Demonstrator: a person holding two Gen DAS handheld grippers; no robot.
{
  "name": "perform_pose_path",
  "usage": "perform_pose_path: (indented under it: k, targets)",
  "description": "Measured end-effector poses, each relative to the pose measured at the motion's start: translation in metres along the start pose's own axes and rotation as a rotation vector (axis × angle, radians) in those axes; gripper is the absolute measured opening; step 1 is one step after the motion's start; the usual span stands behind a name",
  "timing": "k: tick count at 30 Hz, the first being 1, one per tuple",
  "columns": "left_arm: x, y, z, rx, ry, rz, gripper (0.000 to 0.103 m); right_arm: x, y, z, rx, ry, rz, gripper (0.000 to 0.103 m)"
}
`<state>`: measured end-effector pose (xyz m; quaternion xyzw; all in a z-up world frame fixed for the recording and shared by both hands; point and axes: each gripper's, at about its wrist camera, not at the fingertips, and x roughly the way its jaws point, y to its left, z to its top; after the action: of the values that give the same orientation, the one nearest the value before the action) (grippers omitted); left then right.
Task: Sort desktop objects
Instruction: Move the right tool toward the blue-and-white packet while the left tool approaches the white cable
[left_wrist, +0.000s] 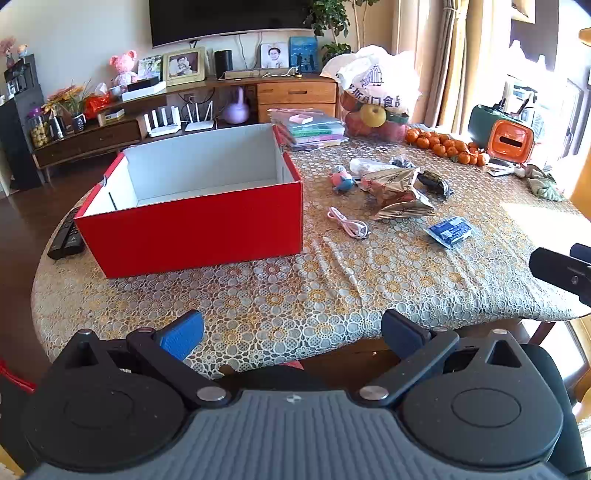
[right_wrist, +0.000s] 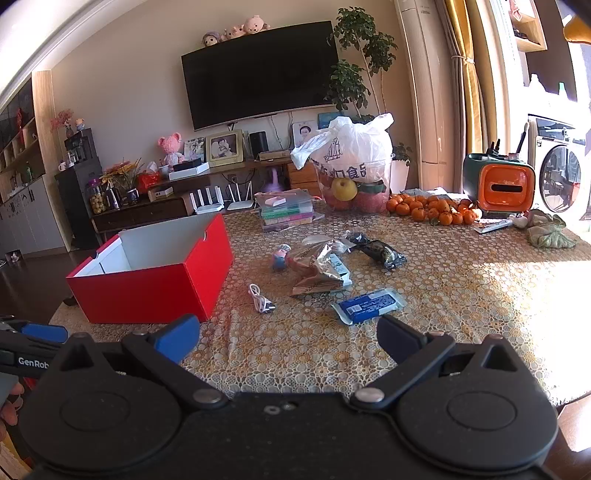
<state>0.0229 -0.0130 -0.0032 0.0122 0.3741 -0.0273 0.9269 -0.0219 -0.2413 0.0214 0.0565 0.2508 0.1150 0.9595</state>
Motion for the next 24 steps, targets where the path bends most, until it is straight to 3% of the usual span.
perform_pose_path:
  k: [8, 24]
  targets:
    - [0.013, -0.01, 0.018, 0.045, -0.018, -0.04, 0.103, 0.025, -0.012, 0.01, -0.078, -0.029, -0.051, 0.102]
    - [0.077, -0.035, 0.059, 0.052, -0.04, -0.132, 0.103, 0.094, -0.053, 0.016, -0.142, 0.049, -0.105, 0.101]
